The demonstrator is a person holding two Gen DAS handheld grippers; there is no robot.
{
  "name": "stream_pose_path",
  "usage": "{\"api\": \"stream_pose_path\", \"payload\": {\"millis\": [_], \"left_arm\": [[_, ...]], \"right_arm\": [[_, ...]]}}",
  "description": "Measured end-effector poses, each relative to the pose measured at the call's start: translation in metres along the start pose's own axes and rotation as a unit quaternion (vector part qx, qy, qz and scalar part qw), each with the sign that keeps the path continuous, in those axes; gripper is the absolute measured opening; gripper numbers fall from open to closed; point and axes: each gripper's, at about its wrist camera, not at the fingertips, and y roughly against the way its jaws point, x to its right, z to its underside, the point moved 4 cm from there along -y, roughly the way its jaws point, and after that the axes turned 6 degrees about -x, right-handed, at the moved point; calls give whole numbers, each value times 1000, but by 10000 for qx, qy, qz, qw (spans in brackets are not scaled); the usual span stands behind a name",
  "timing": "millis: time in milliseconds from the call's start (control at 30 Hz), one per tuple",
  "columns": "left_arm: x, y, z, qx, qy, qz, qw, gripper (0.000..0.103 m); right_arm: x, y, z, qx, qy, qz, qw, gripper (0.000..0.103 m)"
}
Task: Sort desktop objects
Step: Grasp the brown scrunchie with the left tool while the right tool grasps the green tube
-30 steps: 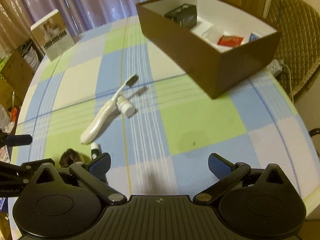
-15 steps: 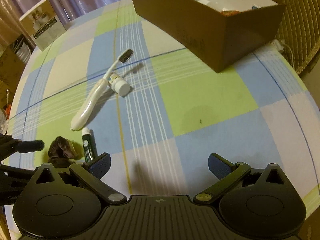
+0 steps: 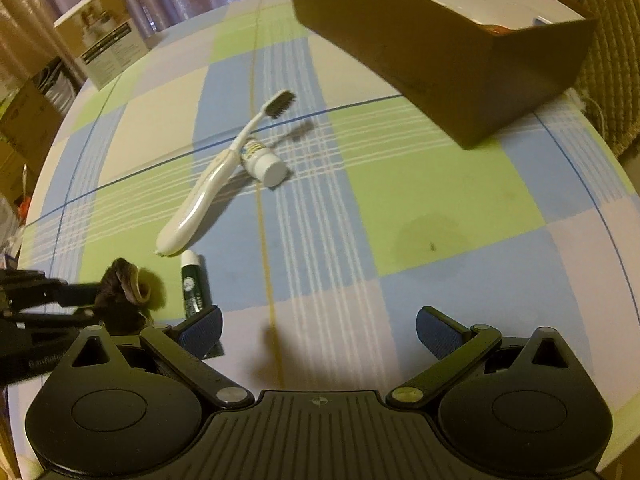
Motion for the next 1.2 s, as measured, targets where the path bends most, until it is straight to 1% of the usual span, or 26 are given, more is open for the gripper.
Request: {"api": "stream_pose_path", "payload": {"millis": [200,233,267,367,400,467,500,567,700,733,767,800,867,900,933,1067,1200], "left_arm": [[-29,5,5,24,312,-302,9991,26],[-34,6,6,17,383,-329,9987,26],[-38,6,7,14,453,-343,9984,26],[-48,6,9,10,633,-302,9975,26],[-50,6,9,9,676,-269,9973,27],[-50,6,9,23,687,-251,9973,31],[-50,6,9,37,689,-262,9973,33],[-50,6,10,60,705,-241,9972,33],[-51,4,9,80,713,-193,9972,36],[-52,3,9,77,717,-171,9973,37],[-52,2,8,69,706,-144,9974,37],[-52,0,7,67,688,-139,9975,37],[-51,-1,5,65,656,-125,9977,36],[-51,-2,5,64,635,-109,9979,36],[-50,-3,5,63,618,-94,9980,33],[-47,-3,5,82,520,-62,9986,27],[-45,-3,6,101,506,-65,9986,26]], "right_arm": [[-21,-9,-2,-5,362,-114,9993,100],[-26,-12,-2,-5,480,-134,9988,98],[-31,-14,-2,5,611,-149,9980,90],[-51,-23,0,5,1111,-180,9936,74],[-56,-26,1,0,1229,-204,9922,72],[-67,-33,3,-3,1436,-277,9892,66],[-70,-36,3,-13,1492,-276,9884,65],[-76,-43,5,-31,1595,-255,9869,59],[-83,-45,8,122,1814,-69,9833,55],[-84,-46,7,157,1875,19,9821,48],[-86,-46,7,180,1928,29,9811,40],[-87,-46,7,183,1943,23,9808,36],[-91,-45,8,167,1975,65,9801,21],[-92,-44,8,149,1998,49,9797,16],[-93,-44,9,139,2022,88,9792,15],[-91,-42,11,35,1980,121,9801,14],[-86,-40,11,-64,1835,112,9829,14]]}}
